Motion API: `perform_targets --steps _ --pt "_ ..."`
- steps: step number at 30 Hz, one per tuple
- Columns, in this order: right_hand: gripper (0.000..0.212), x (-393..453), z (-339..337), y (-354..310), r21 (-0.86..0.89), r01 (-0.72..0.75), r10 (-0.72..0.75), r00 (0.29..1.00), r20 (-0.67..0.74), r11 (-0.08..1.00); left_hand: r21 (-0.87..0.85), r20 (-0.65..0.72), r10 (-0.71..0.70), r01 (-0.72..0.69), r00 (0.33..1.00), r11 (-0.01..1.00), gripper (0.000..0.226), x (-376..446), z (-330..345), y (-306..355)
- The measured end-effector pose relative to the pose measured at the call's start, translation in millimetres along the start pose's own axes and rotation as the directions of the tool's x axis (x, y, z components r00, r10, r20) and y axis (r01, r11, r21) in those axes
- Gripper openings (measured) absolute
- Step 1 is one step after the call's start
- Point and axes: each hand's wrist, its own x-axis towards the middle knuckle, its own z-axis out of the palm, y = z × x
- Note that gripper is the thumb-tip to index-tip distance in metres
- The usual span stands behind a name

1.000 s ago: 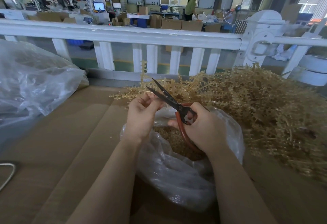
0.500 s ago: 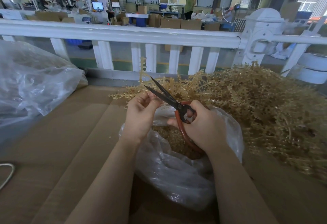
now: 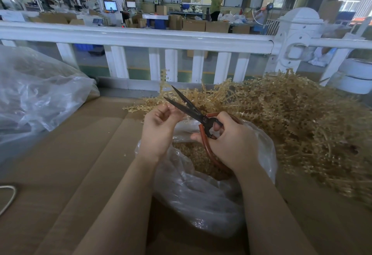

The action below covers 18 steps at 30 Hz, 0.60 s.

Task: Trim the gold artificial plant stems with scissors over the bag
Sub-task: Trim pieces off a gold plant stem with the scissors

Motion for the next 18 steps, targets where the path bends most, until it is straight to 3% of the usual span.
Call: perform_targets --steps 12,18 --pt "0.062 -0.4 3.6 2.3 0.031 0.006 -0.005 0.999 -0.033 1.0 -0.035 0.003 -0.029 0.029 1.0 0.999 0.014 -2.0 -1.7 1.8" --pt "0.052 0.4 6.0 4.8 0.031 0.008 -0.008 1.0 -0.03 0.999 -0.062 -0.007 -0.048 0.048 0.999 0.997 0.009 -2.2 0.4 4.2"
